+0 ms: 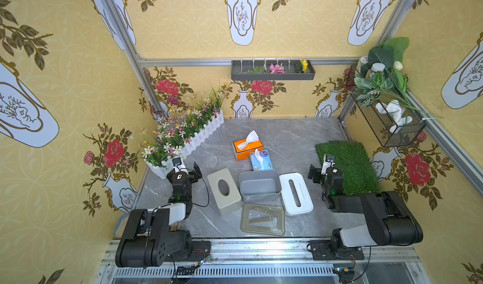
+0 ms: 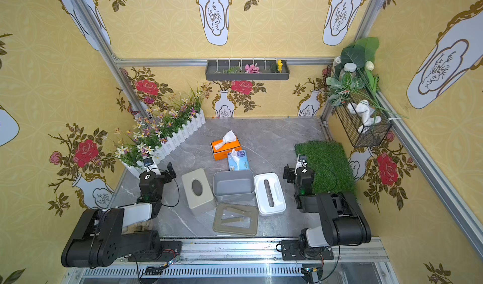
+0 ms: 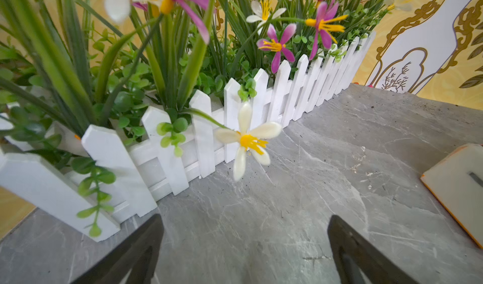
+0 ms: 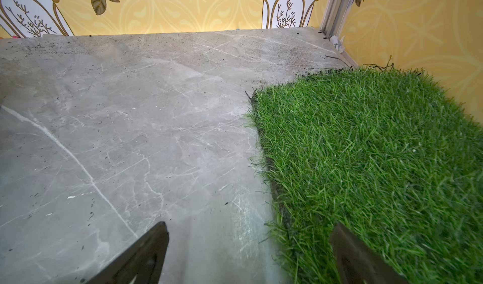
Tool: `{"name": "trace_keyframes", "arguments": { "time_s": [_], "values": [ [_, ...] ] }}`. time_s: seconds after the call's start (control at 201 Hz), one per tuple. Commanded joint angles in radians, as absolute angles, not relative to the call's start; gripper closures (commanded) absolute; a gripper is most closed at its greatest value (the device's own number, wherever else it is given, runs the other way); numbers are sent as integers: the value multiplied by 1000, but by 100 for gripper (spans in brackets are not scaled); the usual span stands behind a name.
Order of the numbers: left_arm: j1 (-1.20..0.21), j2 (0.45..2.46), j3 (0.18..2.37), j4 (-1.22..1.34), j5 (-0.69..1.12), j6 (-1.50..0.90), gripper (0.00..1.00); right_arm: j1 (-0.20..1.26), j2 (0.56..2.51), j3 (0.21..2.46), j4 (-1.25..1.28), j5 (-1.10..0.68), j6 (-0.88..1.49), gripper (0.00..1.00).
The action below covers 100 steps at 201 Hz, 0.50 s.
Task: Put the tissue paper into the tissue box
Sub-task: Move the paper towel to the center of the board.
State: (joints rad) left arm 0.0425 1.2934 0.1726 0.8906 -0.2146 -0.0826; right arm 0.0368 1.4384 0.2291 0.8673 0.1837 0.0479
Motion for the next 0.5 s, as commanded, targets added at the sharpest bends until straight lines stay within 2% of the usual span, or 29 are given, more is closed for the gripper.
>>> {"name": "trace_keyframes", "arguments": {
  "time_s": [0.0,0.493],
  "values": [
    [38,1306,175,918,-230,-75,0,38,1433,227,918,184,48,3],
    [40,1307,182,906,-227,-77,0,38,1434,228,917,183,49,3]
  ]
}}
